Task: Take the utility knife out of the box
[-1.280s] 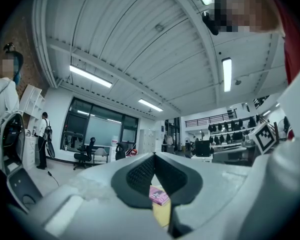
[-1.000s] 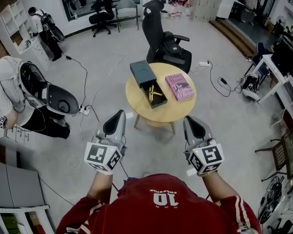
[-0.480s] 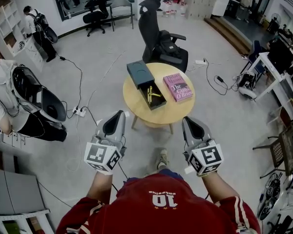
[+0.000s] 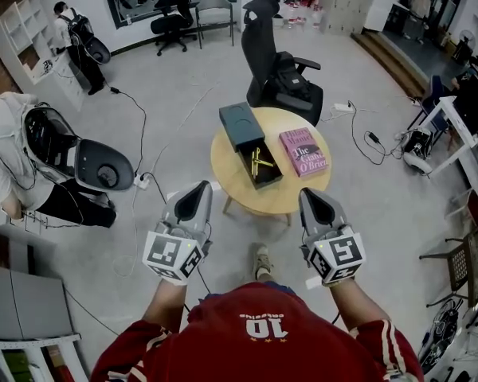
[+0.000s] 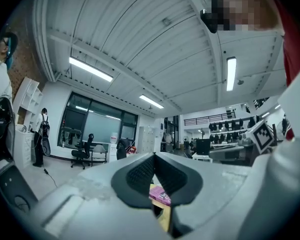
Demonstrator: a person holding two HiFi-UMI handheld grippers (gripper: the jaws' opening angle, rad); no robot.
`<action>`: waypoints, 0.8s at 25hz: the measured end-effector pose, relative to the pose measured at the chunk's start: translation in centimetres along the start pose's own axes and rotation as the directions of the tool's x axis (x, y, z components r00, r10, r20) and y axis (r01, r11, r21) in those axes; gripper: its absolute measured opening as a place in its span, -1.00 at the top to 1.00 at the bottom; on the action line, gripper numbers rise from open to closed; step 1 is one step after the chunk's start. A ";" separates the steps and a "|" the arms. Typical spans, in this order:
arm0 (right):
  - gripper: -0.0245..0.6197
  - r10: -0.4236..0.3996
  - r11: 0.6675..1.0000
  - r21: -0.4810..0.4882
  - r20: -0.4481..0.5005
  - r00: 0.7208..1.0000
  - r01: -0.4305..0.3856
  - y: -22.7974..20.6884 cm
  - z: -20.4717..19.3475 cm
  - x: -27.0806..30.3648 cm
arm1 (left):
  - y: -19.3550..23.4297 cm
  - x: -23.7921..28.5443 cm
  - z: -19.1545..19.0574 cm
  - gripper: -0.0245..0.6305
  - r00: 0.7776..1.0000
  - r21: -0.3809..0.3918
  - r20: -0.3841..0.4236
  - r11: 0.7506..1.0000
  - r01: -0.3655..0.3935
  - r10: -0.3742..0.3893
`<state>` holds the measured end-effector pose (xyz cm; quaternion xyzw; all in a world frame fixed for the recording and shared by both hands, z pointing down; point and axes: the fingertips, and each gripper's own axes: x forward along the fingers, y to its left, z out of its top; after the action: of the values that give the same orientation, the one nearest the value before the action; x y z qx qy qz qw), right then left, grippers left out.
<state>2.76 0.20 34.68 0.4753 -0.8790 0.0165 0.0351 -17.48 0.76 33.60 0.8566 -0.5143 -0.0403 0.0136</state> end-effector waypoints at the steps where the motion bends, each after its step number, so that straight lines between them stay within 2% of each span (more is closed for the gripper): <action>1: 0.92 0.008 1.000 0.000 0.003 1.000 -0.008 -0.3 0.1 0.6 | 0.2 0.5 0.0 0.92 1.000 0.002 0.000 1.000 -0.002 0.002; 15: 0.92 0.103 0.995 -0.020 0.040 0.994 -0.102 -8.2 1.5 11.6 | 3.6 12.1 0.3 0.92 0.999 0.015 0.041 1.000 -0.023 0.023; 20: 0.92 0.113 0.993 -0.049 0.038 0.993 -0.111 -10.5 1.3 14.2 | 4.5 15.2 -0.3 0.92 0.999 0.025 0.033 0.999 -0.026 0.026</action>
<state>3.74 -17.46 34.40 0.4246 -0.9049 -0.0117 0.0272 -14.31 -14.74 33.33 0.8491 -0.5260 -0.0478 -0.0051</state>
